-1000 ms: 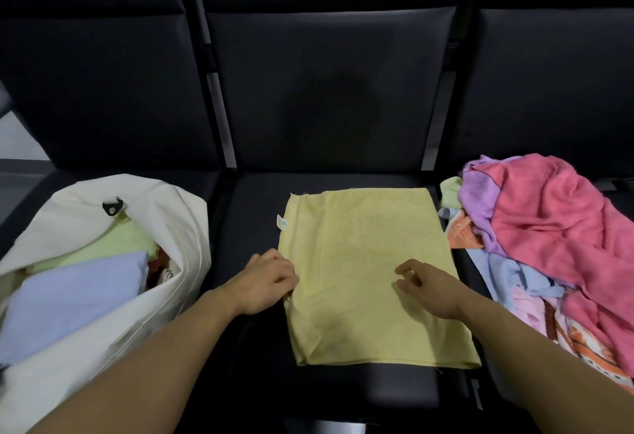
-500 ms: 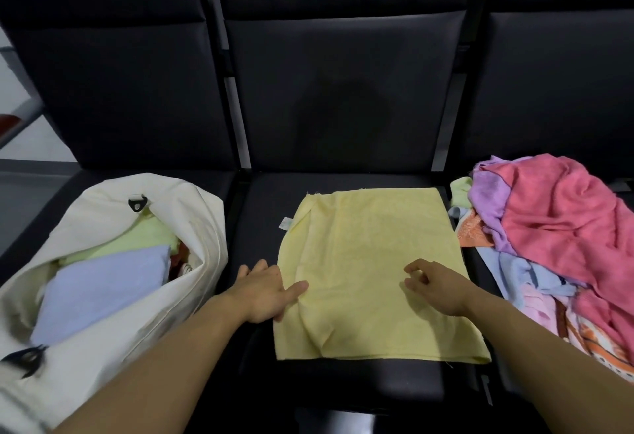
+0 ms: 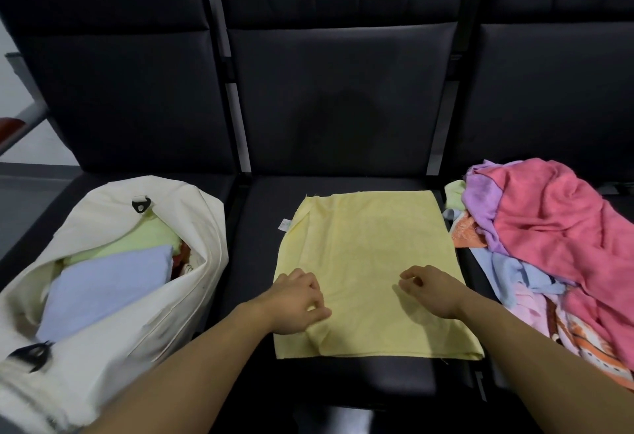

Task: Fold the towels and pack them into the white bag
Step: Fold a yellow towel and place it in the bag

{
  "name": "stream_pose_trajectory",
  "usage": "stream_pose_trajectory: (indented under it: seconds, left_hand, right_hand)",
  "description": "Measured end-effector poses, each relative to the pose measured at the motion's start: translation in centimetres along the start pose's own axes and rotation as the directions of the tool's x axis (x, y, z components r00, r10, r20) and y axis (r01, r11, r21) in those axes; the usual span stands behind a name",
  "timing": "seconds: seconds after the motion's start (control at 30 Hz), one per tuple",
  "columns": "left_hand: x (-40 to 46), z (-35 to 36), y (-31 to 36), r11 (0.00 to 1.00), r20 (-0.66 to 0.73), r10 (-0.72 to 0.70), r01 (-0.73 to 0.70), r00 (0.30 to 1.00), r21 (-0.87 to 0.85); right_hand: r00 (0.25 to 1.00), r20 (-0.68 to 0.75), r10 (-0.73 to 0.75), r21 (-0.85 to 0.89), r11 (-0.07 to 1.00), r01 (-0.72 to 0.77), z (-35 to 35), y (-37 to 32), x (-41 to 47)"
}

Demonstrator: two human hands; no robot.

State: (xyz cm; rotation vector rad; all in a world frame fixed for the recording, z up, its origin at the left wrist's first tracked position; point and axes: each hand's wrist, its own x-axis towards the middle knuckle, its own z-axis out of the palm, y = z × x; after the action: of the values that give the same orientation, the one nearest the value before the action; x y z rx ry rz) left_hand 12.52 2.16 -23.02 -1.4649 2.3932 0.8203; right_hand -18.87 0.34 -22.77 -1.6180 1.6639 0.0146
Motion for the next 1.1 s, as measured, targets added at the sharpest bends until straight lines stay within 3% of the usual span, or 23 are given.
stream_pose_trajectory:
  seconds: [0.2, 0.3, 0.37, 0.47, 0.6, 0.77, 0.93, 1.0, 1.1]
  left_hand:
    - [-0.2, -1.1, 0.4, 0.940, -0.023, -0.274, 0.273, 0.961, 0.205]
    - [-0.2, -1.2, -0.1, 0.923, -0.033, -0.377, 0.378, 0.926, 0.071]
    - [0.0, -1.3, -0.8, 0.902, -0.145, -0.431, 0.425, 0.891, -0.073]
    - [1.1, -1.1, -1.7, 0.869, -0.313, -0.484, 0.407, 0.817, -0.281]
    - [3.4, -0.6, -1.9, 0.826, -0.365, -0.499, 0.304, 0.786, -0.474]
    - [7.1, -1.8, -2.7, 0.919, -0.413, -0.340, 0.207, 0.845, -0.334]
    - [9.6, -3.4, -3.6, 0.878, -0.223, -0.413, 0.321, 0.883, -0.354]
    - [10.1, -3.6, -3.7, 0.847, -0.179, -0.471, 0.386, 0.864, -0.364]
    - [11.1, -3.7, -3.7, 0.825, -0.325, -0.540, 0.410, 0.777, -0.390]
  right_hand:
    - [1.000, -0.004, 0.004, 0.006, 1.000, -0.004, 0.1, 0.0, 0.0]
    - [1.000, -0.028, -0.007, 0.015, 1.000, 0.007, 0.0, 0.2, 0.0]
    - [0.995, -0.103, -0.005, 0.054, 0.998, 0.010, -0.3, 0.5, 0.2]
    - [0.966, -0.253, 0.059, 0.119, 0.992, -0.029, -0.6, 1.4, 0.8]
    - [0.931, -0.350, 0.100, 0.213, 0.977, -0.025, -0.7, 2.0, 1.5]
    - [0.893, -0.447, 0.049, 0.150, 0.988, 0.021, -0.3, 1.9, 2.4]
    - [0.889, -0.457, -0.036, 0.117, 0.988, 0.100, -0.1, 1.5, 3.0]
    - [0.889, -0.456, -0.040, 0.128, 0.986, 0.110, -0.2, 1.5, 3.3]
    - [0.898, -0.438, -0.025, 0.133, 0.987, 0.092, -0.2, 1.7, 3.5]
